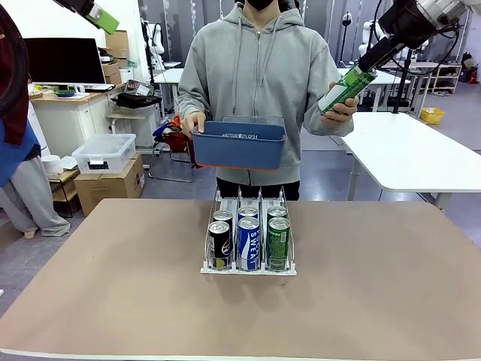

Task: Fill the beverage cans into the dispenser.
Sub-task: Pick up the Sprite handed by the human.

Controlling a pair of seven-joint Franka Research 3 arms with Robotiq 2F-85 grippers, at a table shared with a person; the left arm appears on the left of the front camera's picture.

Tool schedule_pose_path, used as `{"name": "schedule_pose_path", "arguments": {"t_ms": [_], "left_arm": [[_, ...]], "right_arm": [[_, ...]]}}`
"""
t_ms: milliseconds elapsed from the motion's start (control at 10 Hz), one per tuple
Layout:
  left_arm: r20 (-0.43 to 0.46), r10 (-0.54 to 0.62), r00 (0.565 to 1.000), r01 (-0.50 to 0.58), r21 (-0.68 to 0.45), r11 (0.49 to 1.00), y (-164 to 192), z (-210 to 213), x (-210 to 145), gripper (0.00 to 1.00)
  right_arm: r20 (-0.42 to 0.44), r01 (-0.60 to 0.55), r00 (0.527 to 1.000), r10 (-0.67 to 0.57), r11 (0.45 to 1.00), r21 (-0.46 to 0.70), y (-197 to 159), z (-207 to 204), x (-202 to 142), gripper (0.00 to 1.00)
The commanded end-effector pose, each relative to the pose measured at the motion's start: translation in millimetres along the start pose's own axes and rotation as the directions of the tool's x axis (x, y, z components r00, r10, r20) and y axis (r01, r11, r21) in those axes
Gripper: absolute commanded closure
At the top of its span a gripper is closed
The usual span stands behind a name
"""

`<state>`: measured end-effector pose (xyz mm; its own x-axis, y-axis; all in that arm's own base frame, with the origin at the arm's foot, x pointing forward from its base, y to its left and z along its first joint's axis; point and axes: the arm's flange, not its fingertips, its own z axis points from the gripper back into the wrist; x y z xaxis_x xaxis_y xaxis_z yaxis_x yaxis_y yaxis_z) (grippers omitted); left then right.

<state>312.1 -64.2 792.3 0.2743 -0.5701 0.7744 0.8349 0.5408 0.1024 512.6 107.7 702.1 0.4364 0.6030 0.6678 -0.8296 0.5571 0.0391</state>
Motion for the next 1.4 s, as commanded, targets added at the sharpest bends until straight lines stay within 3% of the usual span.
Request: {"name": "schedule_pose_path", "arguments": {"t_ms": [0, 1300], "left_arm": [[-0.002, 0.002, 1.0, -0.002, 0.007, 1.0, 0.5, 0.3, -0.4, 0.0], [-0.002, 0.002, 1.0, -0.002, 0.007, 1.0, 0.5, 0.3, -0.4, 0.0]], "right_arm": [[0.016, 0.017, 1.0, -0.018, 1.0, 0.023, -1.4, -1.2, 3.4, 0.0], [-0.005, 0.004, 1.0, -0.004, 1.0, 0.004, -0.8, -0.1, -1.3, 0.0]]}}
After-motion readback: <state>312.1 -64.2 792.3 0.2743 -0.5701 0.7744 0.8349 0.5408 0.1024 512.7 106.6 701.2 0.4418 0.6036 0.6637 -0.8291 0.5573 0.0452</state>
